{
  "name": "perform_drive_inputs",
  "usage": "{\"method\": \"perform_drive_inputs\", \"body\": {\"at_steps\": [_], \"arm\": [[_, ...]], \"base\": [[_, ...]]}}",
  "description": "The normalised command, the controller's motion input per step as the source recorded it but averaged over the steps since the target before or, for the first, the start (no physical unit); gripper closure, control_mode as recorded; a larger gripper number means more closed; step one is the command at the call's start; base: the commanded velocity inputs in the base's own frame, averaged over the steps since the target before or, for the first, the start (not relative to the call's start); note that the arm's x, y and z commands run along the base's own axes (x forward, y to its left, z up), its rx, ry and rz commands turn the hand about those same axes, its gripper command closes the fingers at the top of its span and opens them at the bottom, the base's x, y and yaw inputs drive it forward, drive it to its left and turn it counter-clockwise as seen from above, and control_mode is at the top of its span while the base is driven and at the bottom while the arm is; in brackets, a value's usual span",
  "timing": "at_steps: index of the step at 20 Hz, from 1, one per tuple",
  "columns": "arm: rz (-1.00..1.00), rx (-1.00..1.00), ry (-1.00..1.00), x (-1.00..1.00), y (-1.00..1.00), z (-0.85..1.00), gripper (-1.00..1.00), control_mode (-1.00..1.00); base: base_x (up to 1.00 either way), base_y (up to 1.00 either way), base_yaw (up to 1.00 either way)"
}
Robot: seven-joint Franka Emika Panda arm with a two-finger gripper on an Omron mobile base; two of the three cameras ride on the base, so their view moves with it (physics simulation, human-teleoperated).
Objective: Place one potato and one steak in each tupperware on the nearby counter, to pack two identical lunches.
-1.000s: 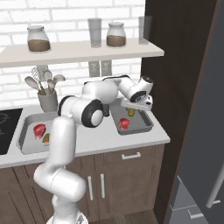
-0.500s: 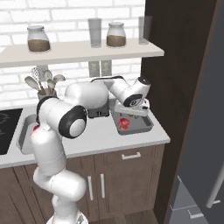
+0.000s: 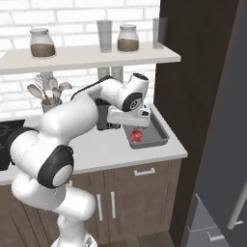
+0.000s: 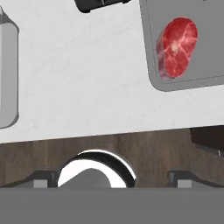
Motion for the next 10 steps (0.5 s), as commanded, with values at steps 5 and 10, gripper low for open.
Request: {"method": "perform_drive_inputs", "body": {"at_steps": [5,10], "arm": [[0.00,0.01,-0.07,-1.00,0.36,0.05,-1.00,-1.00],[0.00,0.00,0.00,-1.00,0.21,0.76,-1.00,-1.00]], "base": [[0.00,0.00,0.00],[0.00,0.00,0.00]]}}
